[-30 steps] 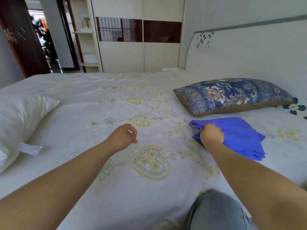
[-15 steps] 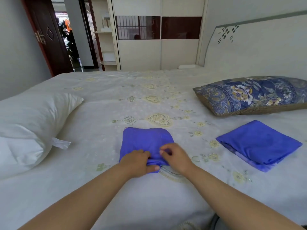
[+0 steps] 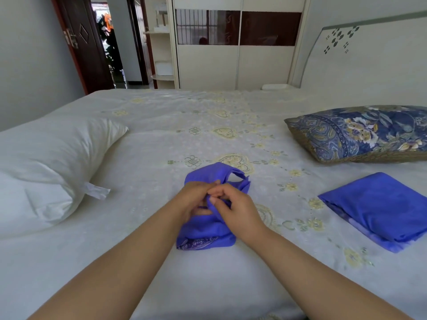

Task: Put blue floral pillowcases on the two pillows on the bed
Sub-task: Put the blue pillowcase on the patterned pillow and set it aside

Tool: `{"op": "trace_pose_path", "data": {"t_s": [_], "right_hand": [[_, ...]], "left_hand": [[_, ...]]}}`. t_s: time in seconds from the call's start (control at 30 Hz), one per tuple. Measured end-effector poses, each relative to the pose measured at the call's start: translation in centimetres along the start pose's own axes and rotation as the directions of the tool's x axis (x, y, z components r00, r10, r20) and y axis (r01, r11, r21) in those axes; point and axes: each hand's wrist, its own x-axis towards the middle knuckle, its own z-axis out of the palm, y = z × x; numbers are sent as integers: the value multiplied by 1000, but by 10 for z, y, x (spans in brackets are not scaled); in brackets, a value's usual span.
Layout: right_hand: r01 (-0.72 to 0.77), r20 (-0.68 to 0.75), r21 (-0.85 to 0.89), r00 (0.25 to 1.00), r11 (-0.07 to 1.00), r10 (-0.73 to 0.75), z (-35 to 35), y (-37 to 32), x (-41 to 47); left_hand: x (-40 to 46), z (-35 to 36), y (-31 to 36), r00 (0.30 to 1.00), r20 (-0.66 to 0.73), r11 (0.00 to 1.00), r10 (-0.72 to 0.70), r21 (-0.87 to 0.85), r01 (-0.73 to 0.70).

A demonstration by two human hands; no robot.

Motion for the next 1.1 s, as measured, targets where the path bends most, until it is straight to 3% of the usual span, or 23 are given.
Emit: {"op": "trace_pose_path", "data": {"t_s": [0.17, 0.3, 0.4, 0.5, 0.57, 0.6, 0.63, 0.67, 0.7, 0.73, 0.77, 0.8, 0.87, 0.9, 0.93, 0.97, 1.0, 1.07, 1.1], "right_hand": [[-151, 203, -335, 952, 930, 228, -11, -4, 18], [-272, 458, -115, 839, 955, 294, -33, -28, 42], [-343, 586, 110, 781, 933, 218, -54, -61, 57], [-463, 700, 257, 694, 849, 167, -71, -77, 70], [-509, 749, 243, 639, 826, 174, -84, -80, 82], [-493, 731, 191, 648, 849, 212, -90, -82, 90], [-425, 661, 114, 707, 898, 251, -95, -84, 99], [-292, 503, -20, 824, 956, 262, -99, -87, 109], [-151, 241, -204, 950, 967, 199, -102, -90, 119], [-34, -43, -381, 999, 924, 19, -103, -95, 125], [49, -224, -502, 957, 863, -185, -101, -103, 126], [134, -301, -572, 883, 809, -359, -99, -109, 123], [242, -285, -670, 789, 702, -544, -91, -119, 108], [245, -207, -706, 826, 664, -525, -86, -119, 100], [228, -88, -725, 905, 650, -416, -80, -115, 91], [197, 75, -753, 974, 628, -216, -73, -108, 81], [199, 260, -778, 965, 596, 16, -67, -100, 71], [218, 547, -736, 750, 641, 372, -49, -80, 49], [186, 619, -699, 641, 690, 454, -37, -70, 37]], "left_hand": [[8, -31, 25, 940, -312, 941, 139, -254, -223], [5, -57, 63, 887, -460, 821, 36, -492, -288], [0, -72, 92, 931, -353, 696, 97, -644, -317], [-2, -84, 112, 907, -331, 690, 262, -593, -416], [0, -90, 120, 883, -393, 713, 258, -539, -448], [1, -92, 124, 878, -421, 719, 230, -534, -444], [2, -95, 126, 874, -440, 714, 206, -543, -442], [2, -99, 130, 870, -448, 690, 203, -565, -452], [3, -102, 133, 866, -446, 651, 224, -593, -474], [2, -105, 138, 859, -433, 595, 273, -625, -505], [0, -107, 142, 847, -417, 528, 329, -663, -531], [-1, -108, 144, 837, -403, 461, 369, -703, -542], [-5, -110, 142, 841, -376, 379, 390, -767, -518], [-6, -111, 134, 851, -373, 371, 369, -781, -503], [-6, -115, 121, 872, -372, 399, 319, -782, -479], [-5, -119, 101, 898, -365, 448, 245, -779, -438], [-3, -121, 79, 925, -346, 508, 158, -774, -377], [-2, -125, 30, 953, -301, 630, -30, -746, -216], [-3, -123, 8, 952, -286, 673, -108, -726, -142]]}}
